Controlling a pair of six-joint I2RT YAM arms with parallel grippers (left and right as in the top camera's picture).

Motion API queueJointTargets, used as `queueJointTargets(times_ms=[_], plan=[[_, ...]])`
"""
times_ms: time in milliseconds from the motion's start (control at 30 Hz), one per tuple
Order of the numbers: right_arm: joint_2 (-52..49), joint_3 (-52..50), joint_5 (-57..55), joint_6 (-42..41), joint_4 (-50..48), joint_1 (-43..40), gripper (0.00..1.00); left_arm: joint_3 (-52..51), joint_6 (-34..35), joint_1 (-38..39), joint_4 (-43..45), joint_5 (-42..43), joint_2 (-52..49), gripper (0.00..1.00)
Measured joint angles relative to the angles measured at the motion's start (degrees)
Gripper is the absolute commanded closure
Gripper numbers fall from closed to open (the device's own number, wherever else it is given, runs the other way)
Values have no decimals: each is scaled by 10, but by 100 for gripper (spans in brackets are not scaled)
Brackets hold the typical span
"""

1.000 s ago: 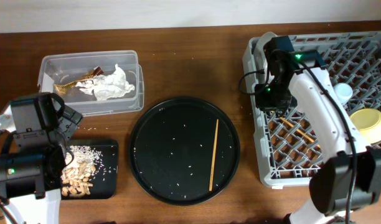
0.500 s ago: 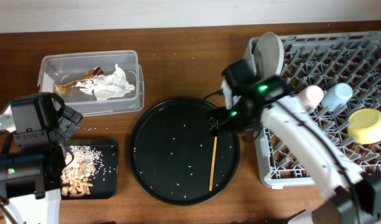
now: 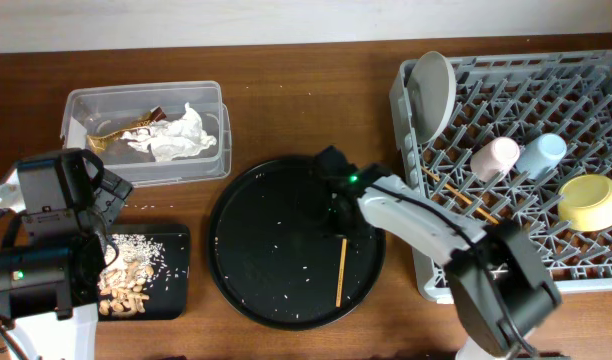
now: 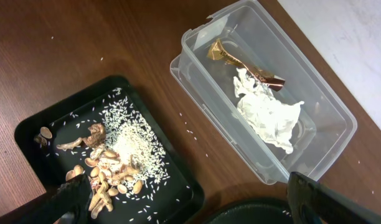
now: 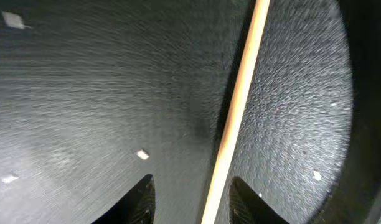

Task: Sort waste into correct bins and load items into the dishwasher rack
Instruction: 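Reach the right gripper back to the tray and grasp the second chopstick, then carry the second chopstick into the rack and open the right gripper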

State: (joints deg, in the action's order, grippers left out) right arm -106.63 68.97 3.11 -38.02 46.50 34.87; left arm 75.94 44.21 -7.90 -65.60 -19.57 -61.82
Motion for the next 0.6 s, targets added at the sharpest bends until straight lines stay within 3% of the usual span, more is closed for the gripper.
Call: queueJointTargets(times_ms=[200, 333, 433, 600], plan=[[-31, -1, -11, -17, -2, 1, 64, 0, 0, 0, 0, 0, 0, 1], [-31, -2, -19, -23, 0, 1, 89, 0, 0, 0, 0, 0, 0, 1], [-31, -3, -27, -28, 2, 0, 96, 0, 0, 0, 0, 0, 0, 1], [-30, -2, -30, -40, 10, 0, 96, 0, 0, 0, 0, 0, 0, 1]])
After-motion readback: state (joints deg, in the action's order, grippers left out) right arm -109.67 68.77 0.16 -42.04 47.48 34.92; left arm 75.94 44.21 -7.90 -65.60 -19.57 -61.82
